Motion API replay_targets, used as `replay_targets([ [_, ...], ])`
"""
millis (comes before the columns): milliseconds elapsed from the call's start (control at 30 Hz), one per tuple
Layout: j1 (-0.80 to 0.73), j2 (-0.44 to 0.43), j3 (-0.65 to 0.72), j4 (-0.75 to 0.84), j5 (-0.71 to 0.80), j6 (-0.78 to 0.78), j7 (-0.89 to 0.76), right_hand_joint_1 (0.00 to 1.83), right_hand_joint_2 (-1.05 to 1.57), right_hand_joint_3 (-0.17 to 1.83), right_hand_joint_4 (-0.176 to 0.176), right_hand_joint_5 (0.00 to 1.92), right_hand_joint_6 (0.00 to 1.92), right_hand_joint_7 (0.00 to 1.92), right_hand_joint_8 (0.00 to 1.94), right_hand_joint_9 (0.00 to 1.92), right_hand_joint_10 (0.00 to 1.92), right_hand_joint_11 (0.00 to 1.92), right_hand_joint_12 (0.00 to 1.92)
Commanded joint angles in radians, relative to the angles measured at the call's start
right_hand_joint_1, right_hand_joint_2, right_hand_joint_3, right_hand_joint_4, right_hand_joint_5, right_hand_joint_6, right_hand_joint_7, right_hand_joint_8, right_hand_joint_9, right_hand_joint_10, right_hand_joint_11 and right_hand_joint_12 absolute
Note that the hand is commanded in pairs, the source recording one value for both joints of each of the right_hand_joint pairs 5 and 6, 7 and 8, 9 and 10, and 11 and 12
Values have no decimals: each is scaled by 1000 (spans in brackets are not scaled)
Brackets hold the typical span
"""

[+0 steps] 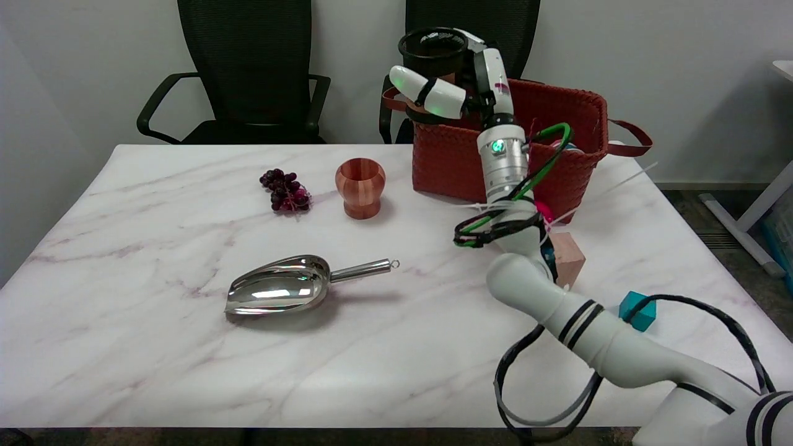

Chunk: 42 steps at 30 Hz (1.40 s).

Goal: Place the black pen container into the brown storage basket.

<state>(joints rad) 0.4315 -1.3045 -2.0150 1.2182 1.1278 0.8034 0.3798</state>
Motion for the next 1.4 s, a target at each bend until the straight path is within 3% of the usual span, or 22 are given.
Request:
replay_targets([
  [33,260,32,61,-300,-3,-175,-159,1181,901,703,0,984,984,1375,1375,1242,1242,1076,1076],
  [200,331,48,82,-474,-7,-231,-169,1179,870,719,0,971,971,1367,1367,1236,1236,1062,1062],
  [767,493,110,94,-724,-4,-385,-404,1161,706,761,0,881,881,1331,1331,1181,1181,966,966],
  [1067,500,131,116,-725,-4,-499,-643,1176,694,702,0,785,785,1295,1295,1162,1162,915,915],
  [1400,485,134,102,-722,-9,-534,-673,1197,659,693,0,720,720,1258,1258,1137,1137,851,851],
])
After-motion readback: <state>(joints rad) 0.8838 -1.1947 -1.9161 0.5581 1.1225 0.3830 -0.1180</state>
